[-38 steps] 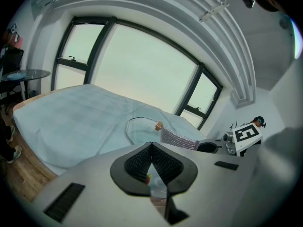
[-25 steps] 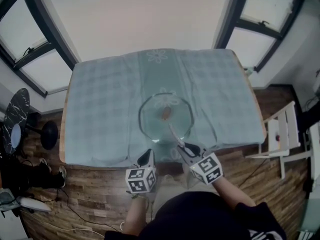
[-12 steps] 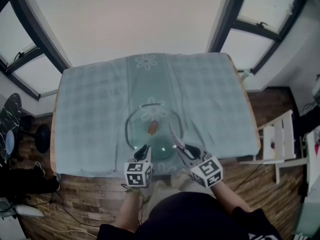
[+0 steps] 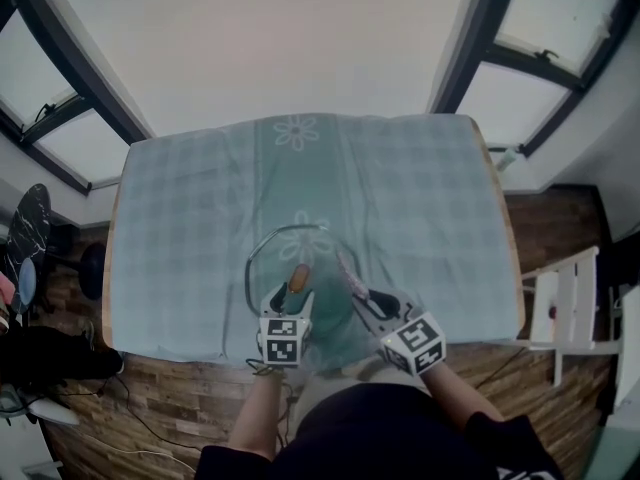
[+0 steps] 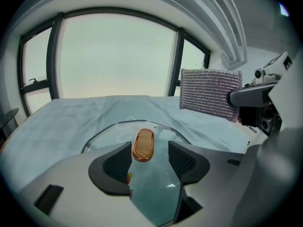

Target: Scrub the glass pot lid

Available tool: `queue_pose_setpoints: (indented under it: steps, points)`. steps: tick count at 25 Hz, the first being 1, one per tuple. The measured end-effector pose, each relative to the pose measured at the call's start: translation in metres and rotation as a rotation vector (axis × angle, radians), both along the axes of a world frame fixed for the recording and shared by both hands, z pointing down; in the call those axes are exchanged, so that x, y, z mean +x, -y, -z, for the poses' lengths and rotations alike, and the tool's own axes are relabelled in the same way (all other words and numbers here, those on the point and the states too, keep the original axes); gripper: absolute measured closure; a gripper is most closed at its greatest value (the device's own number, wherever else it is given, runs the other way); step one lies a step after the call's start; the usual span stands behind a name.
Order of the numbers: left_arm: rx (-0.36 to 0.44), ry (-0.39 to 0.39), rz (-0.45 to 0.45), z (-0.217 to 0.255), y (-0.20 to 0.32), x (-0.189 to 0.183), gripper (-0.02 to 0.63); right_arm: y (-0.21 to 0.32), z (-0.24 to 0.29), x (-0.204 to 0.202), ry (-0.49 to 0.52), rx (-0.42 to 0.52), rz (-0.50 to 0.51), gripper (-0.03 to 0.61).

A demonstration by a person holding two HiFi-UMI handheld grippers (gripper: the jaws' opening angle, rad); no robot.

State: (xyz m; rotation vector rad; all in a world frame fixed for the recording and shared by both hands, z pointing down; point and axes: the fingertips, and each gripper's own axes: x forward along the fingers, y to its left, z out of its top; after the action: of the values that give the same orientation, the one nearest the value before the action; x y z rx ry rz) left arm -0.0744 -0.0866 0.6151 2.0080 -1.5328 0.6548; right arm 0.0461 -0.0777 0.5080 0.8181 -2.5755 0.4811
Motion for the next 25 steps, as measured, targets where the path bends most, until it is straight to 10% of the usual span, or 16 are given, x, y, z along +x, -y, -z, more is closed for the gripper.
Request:
queue_pose_setpoints:
  steps: [25]
  points:
    - [-0.033, 0.122, 0.02, -0.037, 0.044, 0.0, 0.442, 0.044, -0.024, 0.032, 0.028, -0.096, 0.102, 0.506]
